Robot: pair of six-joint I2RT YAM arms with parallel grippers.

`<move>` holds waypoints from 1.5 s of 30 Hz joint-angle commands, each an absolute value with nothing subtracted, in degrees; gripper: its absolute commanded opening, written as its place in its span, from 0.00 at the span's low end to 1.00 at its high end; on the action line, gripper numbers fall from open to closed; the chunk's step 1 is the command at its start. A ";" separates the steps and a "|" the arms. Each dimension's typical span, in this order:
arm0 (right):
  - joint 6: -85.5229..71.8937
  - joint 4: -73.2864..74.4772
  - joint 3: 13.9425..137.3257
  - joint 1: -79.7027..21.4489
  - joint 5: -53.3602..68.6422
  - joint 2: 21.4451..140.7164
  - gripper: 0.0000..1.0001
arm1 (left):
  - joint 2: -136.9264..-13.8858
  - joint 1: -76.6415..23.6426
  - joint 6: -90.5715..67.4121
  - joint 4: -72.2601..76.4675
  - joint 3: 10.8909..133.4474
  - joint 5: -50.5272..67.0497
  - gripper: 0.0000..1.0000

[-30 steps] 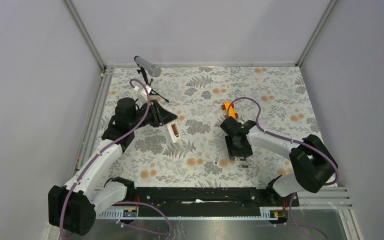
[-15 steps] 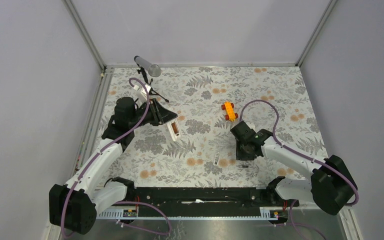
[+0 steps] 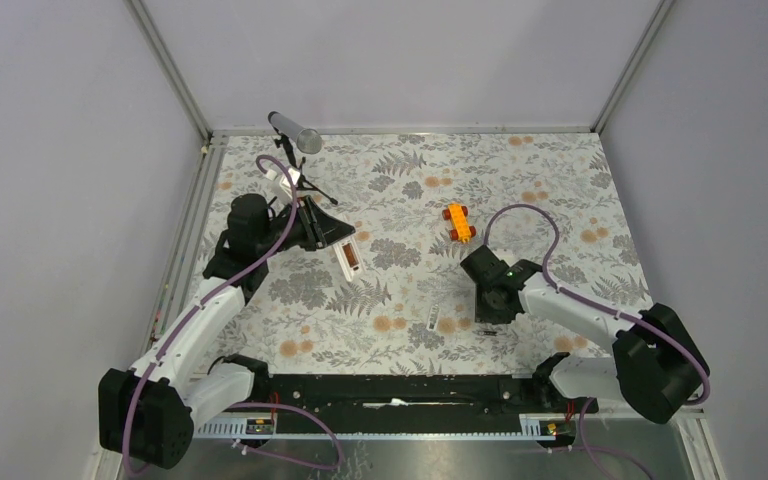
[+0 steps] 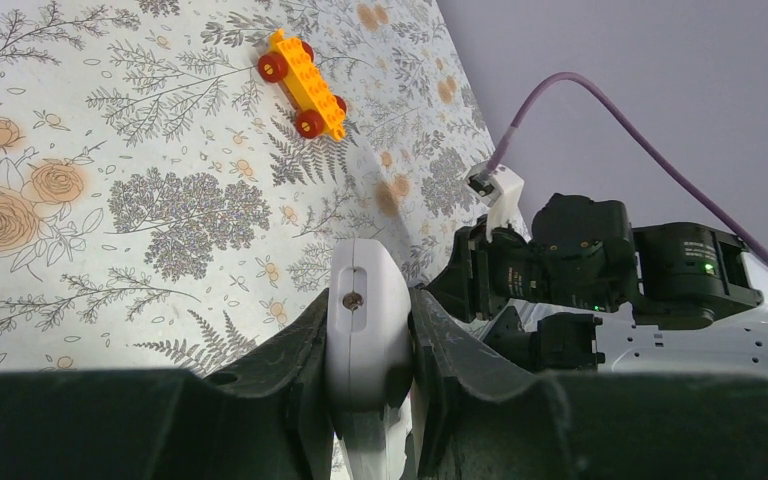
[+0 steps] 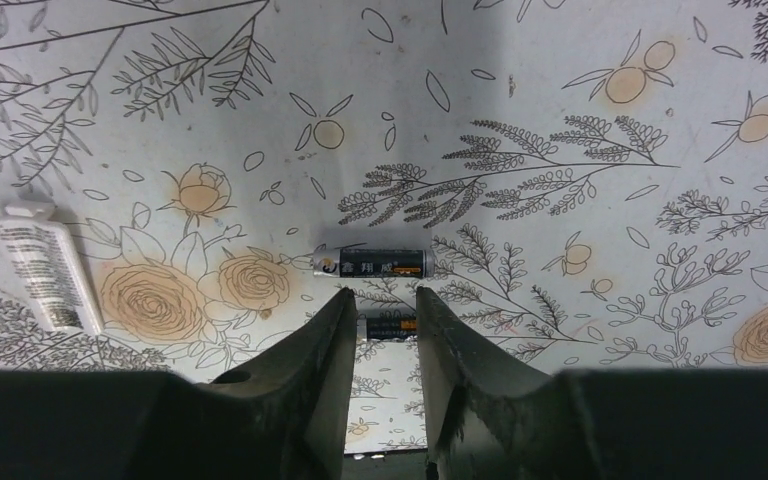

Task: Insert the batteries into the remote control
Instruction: Adjust the battery at the center of the board.

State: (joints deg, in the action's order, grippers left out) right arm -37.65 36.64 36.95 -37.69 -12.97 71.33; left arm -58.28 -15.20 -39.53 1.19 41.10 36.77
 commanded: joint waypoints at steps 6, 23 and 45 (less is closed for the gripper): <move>-38.12 38.06 38.31 -37.44 -15.89 74.96 0.46 | -57.22 -14.34 -40.53 5.93 40.96 38.84 0.00; -37.65 32.09 40.80 -36.99 -19.17 80.92 0.60 | -57.07 -12.77 -41.31 7.01 41.00 40.41 0.00; -51.08 21.58 36.37 -31.53 -8.22 79.67 0.49 | -58.40 -12.13 -43.01 9.36 40.37 41.20 0.00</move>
State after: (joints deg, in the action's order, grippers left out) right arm -40.14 24.69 38.22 -31.64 -12.40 79.00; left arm -58.26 -12.43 -42.19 4.51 40.66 39.70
